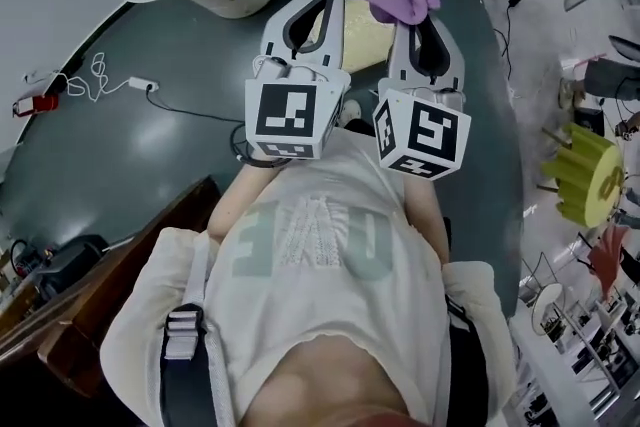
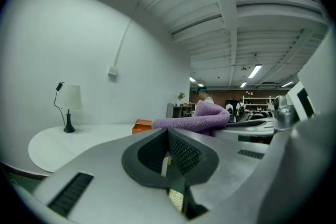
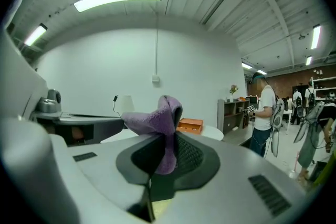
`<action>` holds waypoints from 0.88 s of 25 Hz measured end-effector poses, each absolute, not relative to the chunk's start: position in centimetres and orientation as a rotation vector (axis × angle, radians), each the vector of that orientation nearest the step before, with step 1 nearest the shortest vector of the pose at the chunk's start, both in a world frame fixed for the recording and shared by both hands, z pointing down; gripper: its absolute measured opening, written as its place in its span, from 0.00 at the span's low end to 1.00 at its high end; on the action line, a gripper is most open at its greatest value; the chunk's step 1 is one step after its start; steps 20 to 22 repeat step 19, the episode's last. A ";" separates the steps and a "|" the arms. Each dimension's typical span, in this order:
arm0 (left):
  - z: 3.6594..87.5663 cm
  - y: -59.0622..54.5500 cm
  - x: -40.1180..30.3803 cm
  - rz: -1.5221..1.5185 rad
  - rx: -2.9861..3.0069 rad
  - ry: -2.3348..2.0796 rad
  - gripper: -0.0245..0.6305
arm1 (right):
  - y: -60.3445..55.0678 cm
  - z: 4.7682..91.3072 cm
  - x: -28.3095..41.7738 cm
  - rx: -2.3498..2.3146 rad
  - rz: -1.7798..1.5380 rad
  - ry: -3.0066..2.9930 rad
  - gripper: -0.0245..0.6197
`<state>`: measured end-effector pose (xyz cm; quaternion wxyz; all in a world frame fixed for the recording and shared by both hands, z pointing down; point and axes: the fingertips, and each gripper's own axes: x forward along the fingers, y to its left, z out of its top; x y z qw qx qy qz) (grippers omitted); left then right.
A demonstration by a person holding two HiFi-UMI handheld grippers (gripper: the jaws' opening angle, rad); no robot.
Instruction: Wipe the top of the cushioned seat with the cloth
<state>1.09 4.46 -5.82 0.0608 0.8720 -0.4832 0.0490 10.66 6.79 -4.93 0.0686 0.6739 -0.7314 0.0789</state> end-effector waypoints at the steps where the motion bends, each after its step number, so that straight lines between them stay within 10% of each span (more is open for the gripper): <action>1: -6.1 4.5 1.0 0.138 2.647 -1.467 0.04 | 6.8 -5.1 10.4 2.027 0.219 -2.209 0.13; 22: -6.2 2.1 0.1 0.094 2.634 -1.518 0.04 | 4.3 -5.2 9.9 1.998 0.211 -2.279 0.13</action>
